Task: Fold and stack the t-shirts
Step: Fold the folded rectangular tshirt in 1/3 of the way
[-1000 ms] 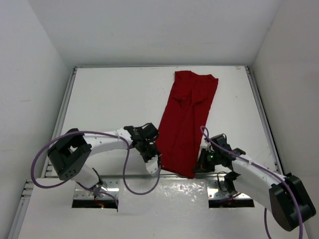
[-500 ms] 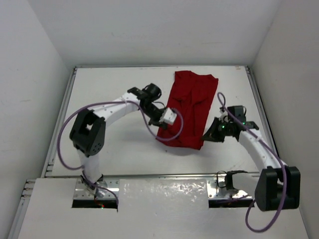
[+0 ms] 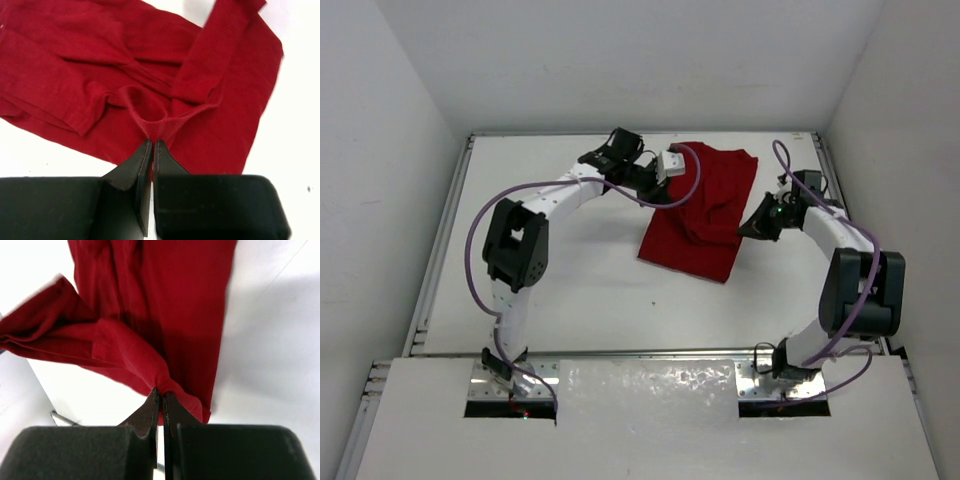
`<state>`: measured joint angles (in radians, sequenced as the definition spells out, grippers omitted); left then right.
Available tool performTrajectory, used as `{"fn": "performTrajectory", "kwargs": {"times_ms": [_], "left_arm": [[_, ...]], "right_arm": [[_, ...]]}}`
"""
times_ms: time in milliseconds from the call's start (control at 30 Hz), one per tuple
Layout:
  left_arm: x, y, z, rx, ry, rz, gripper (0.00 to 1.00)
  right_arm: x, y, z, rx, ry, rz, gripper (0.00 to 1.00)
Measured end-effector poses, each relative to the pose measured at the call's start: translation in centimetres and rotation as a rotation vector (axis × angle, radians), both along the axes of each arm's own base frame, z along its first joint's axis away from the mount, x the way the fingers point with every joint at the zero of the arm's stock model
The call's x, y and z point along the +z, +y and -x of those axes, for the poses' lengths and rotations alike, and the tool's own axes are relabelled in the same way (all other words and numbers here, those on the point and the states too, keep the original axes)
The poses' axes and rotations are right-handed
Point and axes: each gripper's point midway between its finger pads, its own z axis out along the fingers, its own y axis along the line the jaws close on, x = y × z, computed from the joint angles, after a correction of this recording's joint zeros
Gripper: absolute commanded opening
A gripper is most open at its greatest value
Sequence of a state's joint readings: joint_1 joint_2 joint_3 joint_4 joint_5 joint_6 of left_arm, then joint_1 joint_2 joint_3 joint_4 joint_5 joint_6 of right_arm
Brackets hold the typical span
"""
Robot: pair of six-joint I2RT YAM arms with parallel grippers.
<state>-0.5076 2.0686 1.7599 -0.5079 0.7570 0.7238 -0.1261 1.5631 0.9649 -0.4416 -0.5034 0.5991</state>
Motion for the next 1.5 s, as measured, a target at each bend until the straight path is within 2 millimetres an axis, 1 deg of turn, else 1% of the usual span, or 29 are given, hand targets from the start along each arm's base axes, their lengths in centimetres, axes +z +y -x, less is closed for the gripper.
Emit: {"fn": "performTrajectory", "kwargs": {"times_ms": [133,300,400,567,667,700,800,833,867,900,967,1000,1033,1100,1133,1200,1233,1300,1333,1367,1400,1433,1467,1500], "left_arm": [[-1.0,-0.8,-1.6,0.071,0.027,0.027,0.00],[-2.6,-1.2,-3.3,0.131,0.038,0.034,0.00],[-3.6,-1.0,-4.0,0.156,0.051,0.030,0.00],[-4.0,-0.4,-5.8,0.195,0.037,0.056,0.00],[-4.6,-0.2,-6.8,0.213,0.028,0.070,0.00],[-5.1,-0.3,-7.0,0.215,0.030,0.072,0.00],[-6.6,-0.1,-7.5,0.231,0.042,0.062,0.04],[-7.3,-0.1,-7.6,0.239,0.045,0.055,0.07],[-7.9,0.0,-7.8,0.251,0.050,0.047,0.09],[-8.6,0.2,-8.0,0.266,0.059,0.039,0.13],[-9.9,0.6,-8.3,0.296,0.078,0.020,0.17],[-10.5,0.7,-8.4,0.316,0.091,0.012,0.19],[-11.1,1.0,-8.5,0.335,0.103,0.003,0.21],[-11.9,1.6,-8.9,0.378,0.124,-0.010,0.24],[-12.0,1.8,-9.1,0.394,0.130,-0.011,0.25],[-12.3,2.3,-9.4,0.427,0.144,-0.013,0.26],[-12.3,2.5,-9.6,0.442,0.149,-0.011,0.27],[-12.1,2.4,-9.8,0.459,0.157,0.001,0.27],[-12.0,2.5,-9.9,0.464,0.160,0.005,0.27],[-12.0,2.5,-10.0,0.472,0.168,0.012,0.27],[-11.9,2.5,-10.0,0.478,0.175,0.017,0.27],[-11.9,2.4,-10.0,0.483,0.182,0.022,0.27],[-11.8,2.4,-10.0,0.488,0.190,0.026,0.27],[-11.8,2.4,-10.0,0.493,0.198,0.029,0.27]], "right_arm": [[-0.7,-0.6,-1.5,-0.015,0.007,-0.002,0.00],[-1.4,-1.0,-3.6,-0.022,0.003,0.000,0.00],[-1.9,-1.1,-4.3,-0.022,0.007,0.000,0.00],[-3.4,-1.4,-5.2,-0.026,0.034,0.005,0.00],[-4.4,-1.7,-5.7,-0.030,0.053,0.015,0.00],[-4.8,-1.8,-5.8,-0.031,0.061,0.019,0.06],[-6.1,-2.3,-6.0,-0.039,0.088,0.040,0.11],[-6.5,-2.5,-6.1,-0.041,0.094,0.051,0.19],[-6.9,-2.8,-6.3,-0.045,0.102,0.064,0.22],[-7.3,-3.2,-6.6,-0.044,0.109,0.078,0.26],[-7.7,-4.2,-7.6,-0.044,0.109,0.118,0.33],[-7.7,-4.9,-8.5,-0.043,0.100,0.143,0.35],[-7.5,-5.5,-9.3,-0.039,0.088,0.171,0.38],[-6.8,-6.9,-10.6,-0.028,0.054,0.235,0.44],[-6.1,-7.3,-11.4,-0.027,0.028,0.256,0.44],[-5.0,-8.4,-12.3,-0.018,-0.015,0.312,0.44],[-4.5,-8.7,-12.4,-0.010,-0.033,0.337,0.43],[-3.6,-8.9,-12.1,0.018,-0.059,0.383,0.37],[-3.2,-8.6,-11.7,0.039,-0.073,0.400,0.34],[-2.9,-8.0,-11.2,0.066,-0.093,0.426,0.27],[-2.6,-6.9,-10.3,0.113,-0.105,0.446,0.23],[-2.3,-5.6,-9.6,0.157,-0.127,0.466,0.19],[-2.0,-3.7,-8.7,0.208,-0.154,0.481,0.15],[-1.7,-1.4,-7.6,0.271,-0.183,0.486,0.08]]}}
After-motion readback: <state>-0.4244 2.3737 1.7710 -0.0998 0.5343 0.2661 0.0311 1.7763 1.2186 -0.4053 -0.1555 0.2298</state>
